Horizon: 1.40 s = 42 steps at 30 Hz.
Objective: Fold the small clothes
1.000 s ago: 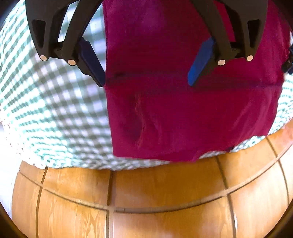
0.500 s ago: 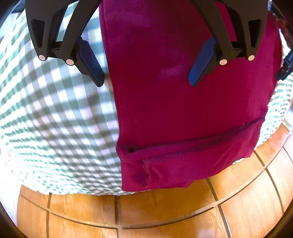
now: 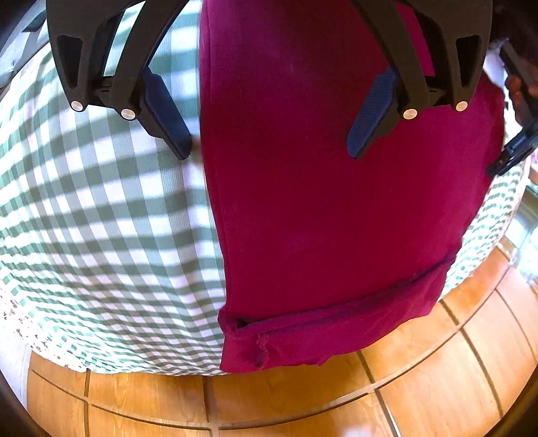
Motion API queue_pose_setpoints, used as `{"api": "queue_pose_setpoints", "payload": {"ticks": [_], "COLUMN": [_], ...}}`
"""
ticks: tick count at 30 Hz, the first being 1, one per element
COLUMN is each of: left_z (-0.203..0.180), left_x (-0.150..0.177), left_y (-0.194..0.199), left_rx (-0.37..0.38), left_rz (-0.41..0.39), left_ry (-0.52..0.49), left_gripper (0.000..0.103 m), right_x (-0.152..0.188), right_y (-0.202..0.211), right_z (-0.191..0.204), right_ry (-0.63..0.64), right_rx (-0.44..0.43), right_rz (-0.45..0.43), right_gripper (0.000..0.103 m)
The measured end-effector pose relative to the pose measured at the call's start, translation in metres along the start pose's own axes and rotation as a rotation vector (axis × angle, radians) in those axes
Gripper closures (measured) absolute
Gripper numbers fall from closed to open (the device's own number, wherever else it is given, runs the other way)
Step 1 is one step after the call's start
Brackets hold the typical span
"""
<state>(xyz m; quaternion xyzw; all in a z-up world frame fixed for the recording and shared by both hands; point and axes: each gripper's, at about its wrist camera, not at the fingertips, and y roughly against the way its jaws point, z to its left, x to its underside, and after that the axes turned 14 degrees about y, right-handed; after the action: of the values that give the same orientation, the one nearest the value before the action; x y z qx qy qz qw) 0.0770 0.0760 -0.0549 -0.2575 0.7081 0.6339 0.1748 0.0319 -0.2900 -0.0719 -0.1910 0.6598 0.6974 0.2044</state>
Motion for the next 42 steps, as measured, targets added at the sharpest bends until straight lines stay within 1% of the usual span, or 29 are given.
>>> {"api": "queue_pose_setpoints", "payload": {"ticks": [4, 5, 6, 7, 10, 13, 14, 16, 17, 18, 19, 20, 21, 22, 24, 28, 31, 33, 35, 38, 41, 42], "left_z": [0.018, 0.022, 0.029, 0.033, 0.043, 0.046, 0.046, 0.043, 0.041, 0.038, 0.036, 0.034, 0.033, 0.032, 0.031, 0.035, 0.035, 0.031, 0.026, 0.012, 0.0, -0.002], "left_x": [0.011, 0.013, 0.017, 0.018, 0.028, 0.037, 0.039, 0.041, 0.042, 0.042, 0.043, 0.042, 0.039, 0.037, 0.031, 0.009, -0.018, -0.037, -0.054, -0.082, -0.105, -0.11], "left_y": [0.009, 0.01, 0.013, 0.015, 0.021, 0.023, 0.023, 0.024, 0.025, 0.025, 0.026, 0.026, 0.024, 0.026, 0.03, 0.039, 0.036, 0.027, 0.017, -0.008, -0.035, -0.041], "left_rx": [0.004, 0.018, 0.047, 0.059, 0.124, 0.156, 0.164, 0.174, 0.175, 0.174, 0.175, 0.188, 0.196, 0.207, 0.244, 0.378, 0.457, 0.486, 0.477, 0.454, 0.412, 0.403], "left_rz": [0.032, 0.049, 0.075, 0.085, 0.126, 0.15, 0.153, 0.152, 0.151, 0.149, 0.146, 0.15, 0.148, 0.144, 0.14, 0.141, 0.135, 0.132, 0.123, 0.118, 0.124, 0.127], "left_ry": [-0.035, -0.036, -0.033, -0.032, -0.04, -0.041, -0.04, -0.049, -0.057, -0.067, -0.082, -0.09, -0.095, -0.096, -0.082, 0.0, 0.08, 0.121, 0.137, 0.161, 0.178, 0.182], "left_gripper": [0.042, 0.043, 0.043, 0.043, 0.052, 0.059, 0.061, 0.065, 0.07, 0.08, 0.084, 0.094, 0.096, 0.096, 0.098, 0.098, 0.098, 0.098, 0.098, 0.098, 0.097, 0.093], "right_x": [0.017, 0.022, 0.025, 0.028, 0.038, 0.047, 0.048, 0.05, 0.049, 0.049, 0.049, 0.047, 0.047, 0.044, 0.039, 0.02, 0.0, -0.015, -0.031, -0.05, -0.068, -0.07], "right_y": [0.013, 0.017, 0.018, 0.02, 0.024, 0.026, 0.026, 0.025, 0.024, 0.024, 0.024, 0.025, 0.027, 0.03, 0.038, 0.046, 0.044, 0.037, 0.027, 0.008, -0.009, -0.012], "right_z": [0.001, 0.0, -0.001, -0.001, 0.002, 0.009, 0.011, 0.013, 0.012, 0.011, 0.01, 0.008, 0.007, 0.005, 0.003, -0.005, -0.012, -0.017, -0.024, -0.038, -0.046, -0.045], "right_ry": [-0.005, -0.01, -0.012, -0.014, -0.004, 0.032, 0.044, 0.053, 0.05, 0.049, 0.051, 0.049, 0.045, 0.045, 0.044, 0.002, -0.038, -0.059, -0.079, -0.105, -0.119, -0.119], "right_rx": [-0.044, -0.059, -0.067, -0.076, -0.117, -0.134, -0.13, -0.115, -0.109, -0.096, -0.086, -0.092, -0.103, -0.116, -0.146, -0.19, -0.208, -0.197, -0.188, -0.16, -0.141, -0.14], "right_rz": [0.015, 0.022, 0.031, 0.04, 0.077, 0.106, 0.112, 0.117, 0.117, 0.119, 0.12, 0.118, 0.115, 0.108, 0.078, 0.002, -0.048, -0.066, -0.077, -0.066, -0.056, -0.055], "right_gripper": [0.01, 0.01, 0.01, 0.01, 0.01, 0.019, 0.024, 0.031, 0.038, 0.051, 0.058, 0.075, 0.088, 0.092, 0.092, 0.093, 0.093, 0.093, 0.093, 0.093, 0.093, 0.093]}}
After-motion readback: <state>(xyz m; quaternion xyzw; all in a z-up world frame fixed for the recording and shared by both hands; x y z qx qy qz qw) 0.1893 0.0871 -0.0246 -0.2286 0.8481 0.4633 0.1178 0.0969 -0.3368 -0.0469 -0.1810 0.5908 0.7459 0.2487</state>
